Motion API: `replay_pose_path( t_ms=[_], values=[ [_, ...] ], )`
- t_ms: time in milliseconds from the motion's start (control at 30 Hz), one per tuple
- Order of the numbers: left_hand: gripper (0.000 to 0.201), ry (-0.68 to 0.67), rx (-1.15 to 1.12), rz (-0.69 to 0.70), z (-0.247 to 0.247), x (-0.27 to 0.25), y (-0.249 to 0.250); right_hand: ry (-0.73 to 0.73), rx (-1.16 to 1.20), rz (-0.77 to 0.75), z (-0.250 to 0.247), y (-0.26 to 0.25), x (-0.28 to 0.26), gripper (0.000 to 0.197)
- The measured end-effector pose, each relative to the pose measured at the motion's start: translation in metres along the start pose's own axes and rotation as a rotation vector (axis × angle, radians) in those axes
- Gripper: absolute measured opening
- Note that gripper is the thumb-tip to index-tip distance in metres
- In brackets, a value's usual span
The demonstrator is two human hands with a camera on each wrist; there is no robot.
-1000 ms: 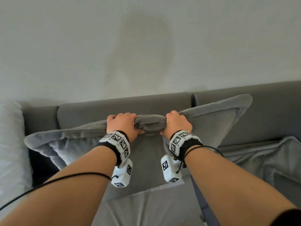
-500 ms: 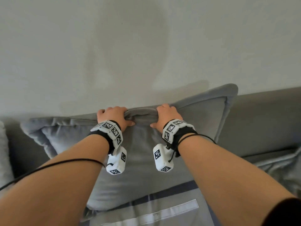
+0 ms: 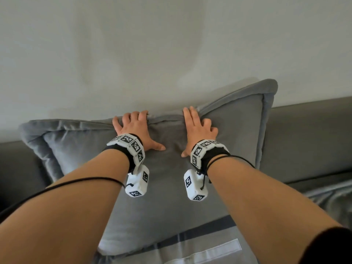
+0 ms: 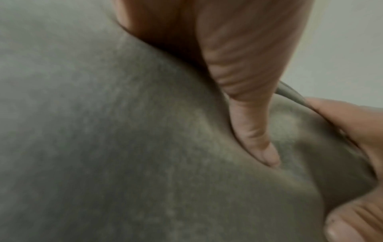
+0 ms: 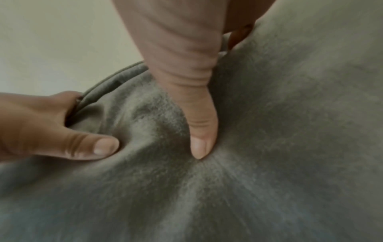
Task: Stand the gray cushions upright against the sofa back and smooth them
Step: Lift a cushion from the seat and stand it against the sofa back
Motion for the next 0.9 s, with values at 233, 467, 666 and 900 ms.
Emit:
replay_pose_path(
  t_ms=[233, 467, 666, 900],
  values=[
    [0.142, 0.122, -0.003, -0.076, 0.003, -0.002, 0.007, 0.068, 0.066, 0.066, 0.007, 0.001, 0.0, 0.146],
    [0.135, 0.138, -0.09, -0.073, -0.009, -0.019, 0.024, 0.044, 0.249, 0.012, 0.002, 0.007, -0.024, 0.123],
    [0.12, 0.122, -0.138, 0.1, -0.025, -0.037, 0.089, 0.079, 0.408, 0.06, -0.023, 0.051, -0.047, 0.1],
    [0.107, 0.047, -0.158, 0.207, -0.029, -0.067, 0.177, 0.139, 0.465, 0.362, -0.045, 0.161, -0.09, 0.093]
  ],
)
Point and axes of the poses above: each hand's wrist, its own x-axis towards the middle knuckle, its own z-axis out of the palm, y = z × x, the point moved 9 cm from there along x, towards the middle knuckle, and after that the axes turned 8 degrees about y, right-handed, at the moved point
